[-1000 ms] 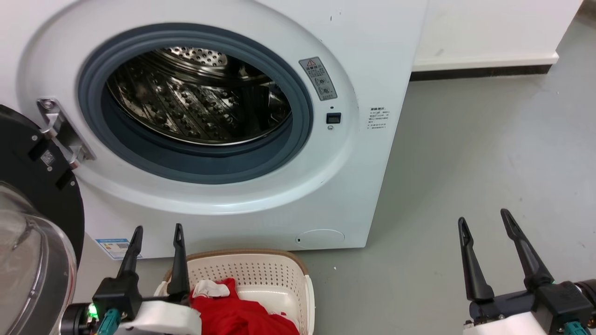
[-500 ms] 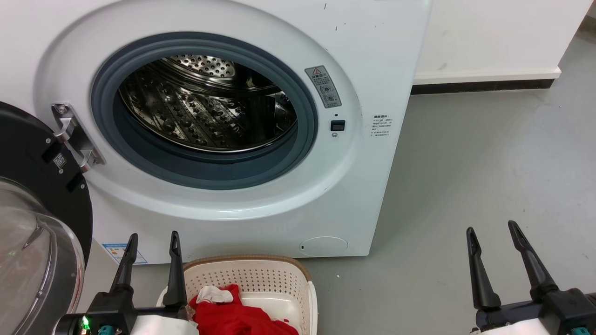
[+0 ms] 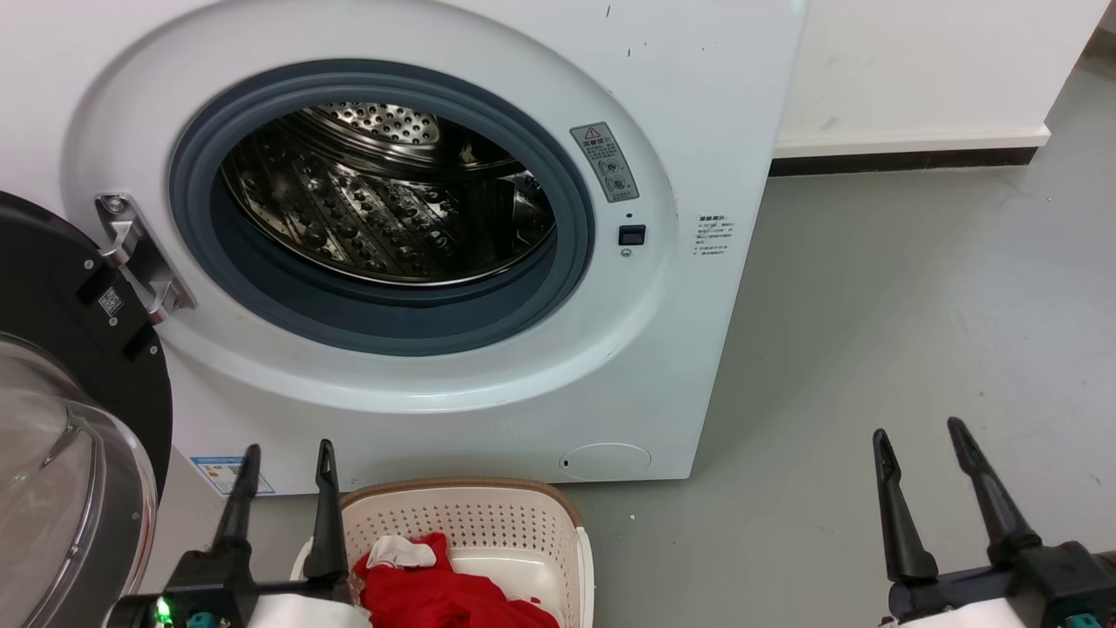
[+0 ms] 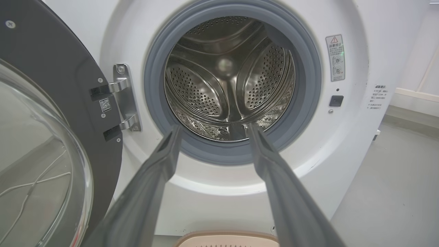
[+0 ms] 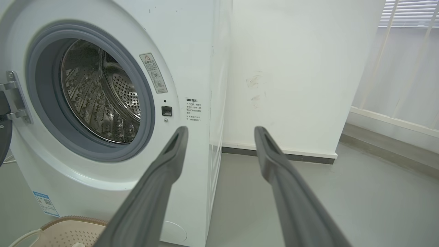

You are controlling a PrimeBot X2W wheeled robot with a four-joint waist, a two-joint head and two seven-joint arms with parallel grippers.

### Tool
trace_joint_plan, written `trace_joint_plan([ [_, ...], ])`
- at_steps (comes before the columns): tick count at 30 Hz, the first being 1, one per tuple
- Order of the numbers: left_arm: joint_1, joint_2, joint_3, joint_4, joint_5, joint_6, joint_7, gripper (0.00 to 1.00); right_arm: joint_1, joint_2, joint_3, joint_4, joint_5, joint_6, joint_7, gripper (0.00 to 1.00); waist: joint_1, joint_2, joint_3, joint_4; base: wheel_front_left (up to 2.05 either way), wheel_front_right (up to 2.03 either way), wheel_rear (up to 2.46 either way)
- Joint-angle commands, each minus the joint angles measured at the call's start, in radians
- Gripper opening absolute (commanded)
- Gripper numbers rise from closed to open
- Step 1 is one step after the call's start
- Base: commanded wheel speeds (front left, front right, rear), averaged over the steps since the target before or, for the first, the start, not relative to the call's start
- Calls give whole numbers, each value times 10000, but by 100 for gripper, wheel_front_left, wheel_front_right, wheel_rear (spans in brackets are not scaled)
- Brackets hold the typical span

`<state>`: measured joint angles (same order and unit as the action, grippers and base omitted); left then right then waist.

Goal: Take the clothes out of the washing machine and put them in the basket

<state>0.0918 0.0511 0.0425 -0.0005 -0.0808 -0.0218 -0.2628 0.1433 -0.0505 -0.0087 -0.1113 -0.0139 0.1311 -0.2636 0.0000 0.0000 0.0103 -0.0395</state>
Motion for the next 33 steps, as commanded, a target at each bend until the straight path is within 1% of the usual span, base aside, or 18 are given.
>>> trace_joint_plan([
  [1, 10, -2, 2, 69, -17, -14, 4, 0, 3, 2, 5, 61, 0, 2, 2, 0, 0, 0, 0, 0, 0, 0, 0],
  [6, 128, -32, -12, 566, -112, -21, 89, 0, 31, 3, 31, 491, 88, 2, 22, 0, 1, 0, 1, 0, 0, 0, 0],
  [14, -142, -29, 93, 799, -1787, -141, 518, 0, -234, -122, 71, 789, 2019, 1, 304, 0, 1, 0, -4, 26, 0, 0, 0],
  [15, -142, -29, 93, 799, -1787, -141, 518, 0, -234, -122, 71, 789, 2019, 1, 304, 0, 1, 0, -4, 26, 0, 0, 0],
  [16, -193, -28, 106, 840, -2183, -168, 607, 0, -313, -148, 79, 874, 2469, 1, 374, 0, 1, 0, -5, 32, 0, 0, 0],
  [21, -325, -26, 142, 942, -3132, -235, 826, 0, -484, -206, 89, 1069, 3543, 1, 547, 0, 1, 0, -8, 48, 0, 0, 0],
  [33, -593, -22, 227, 1164, -5030, -371, 1279, 0, -811, -299, 76, 1444, 5661, 0, 914, 0, 1, 0, -14, 82, 0, 0, 0],
])
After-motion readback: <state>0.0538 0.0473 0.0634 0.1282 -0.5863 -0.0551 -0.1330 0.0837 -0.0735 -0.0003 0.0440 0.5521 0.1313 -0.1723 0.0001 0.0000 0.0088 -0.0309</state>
